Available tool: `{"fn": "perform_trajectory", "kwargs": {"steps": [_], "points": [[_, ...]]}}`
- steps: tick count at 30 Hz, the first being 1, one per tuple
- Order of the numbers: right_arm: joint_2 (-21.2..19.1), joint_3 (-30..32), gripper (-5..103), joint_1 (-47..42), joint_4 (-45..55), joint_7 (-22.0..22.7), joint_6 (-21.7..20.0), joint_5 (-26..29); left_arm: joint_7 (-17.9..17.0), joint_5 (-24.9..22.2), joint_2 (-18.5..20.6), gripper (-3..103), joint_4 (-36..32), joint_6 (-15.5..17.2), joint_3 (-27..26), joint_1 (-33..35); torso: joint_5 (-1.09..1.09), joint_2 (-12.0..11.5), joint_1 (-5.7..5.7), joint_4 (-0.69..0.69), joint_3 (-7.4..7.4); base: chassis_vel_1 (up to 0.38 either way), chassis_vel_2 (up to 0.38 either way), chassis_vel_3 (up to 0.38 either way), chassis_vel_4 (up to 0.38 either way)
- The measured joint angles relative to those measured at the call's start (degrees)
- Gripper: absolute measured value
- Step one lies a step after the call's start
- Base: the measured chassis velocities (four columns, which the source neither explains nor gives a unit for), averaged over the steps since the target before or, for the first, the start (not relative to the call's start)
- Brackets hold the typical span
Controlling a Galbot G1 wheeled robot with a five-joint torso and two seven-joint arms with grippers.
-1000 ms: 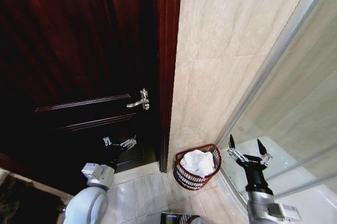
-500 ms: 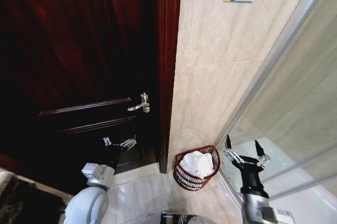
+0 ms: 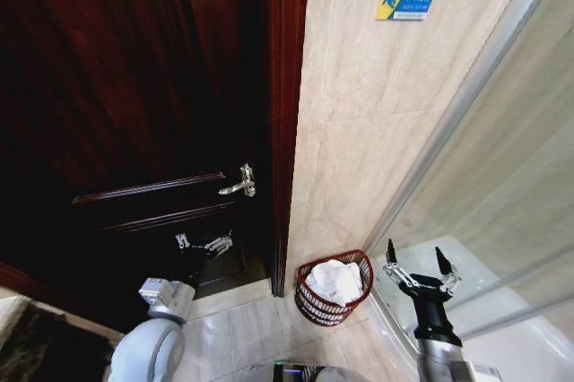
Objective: Discard the used towel into the hamper.
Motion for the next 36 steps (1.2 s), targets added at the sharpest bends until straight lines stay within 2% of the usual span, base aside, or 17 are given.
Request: {"fn": "perform_trajectory", "kwargs": {"steps": [20,34,36], "points": [[-0.4,-1.8,100,0.1,0.0,-0.3,0.2,-0.2,0.0,0.0,0.0,100,0.0,0.0,0.0,0.0,-0.01,6.0,2.78,0.00,3.22,0.000,0.000,0.000,0.000],[-0.3,-1.9,100,0.3,-0.3,-0.3,0.3,-0.1,0.0,0.0,0.0,100,0.0,0.0,0.0,0.0,0.00,11.0,5.09,0.00,5.89,0.000,0.000,0.000,0.000],[-0.4,-1.9,100,0.3,-0.3,-0.3,0.1,-0.1,0.0,0.0,0.0,100,0.0,0.0,0.0,0.0,0.00,12.3,5.68,0.00,6.58,0.000,0.000,0.000,0.000]]}}
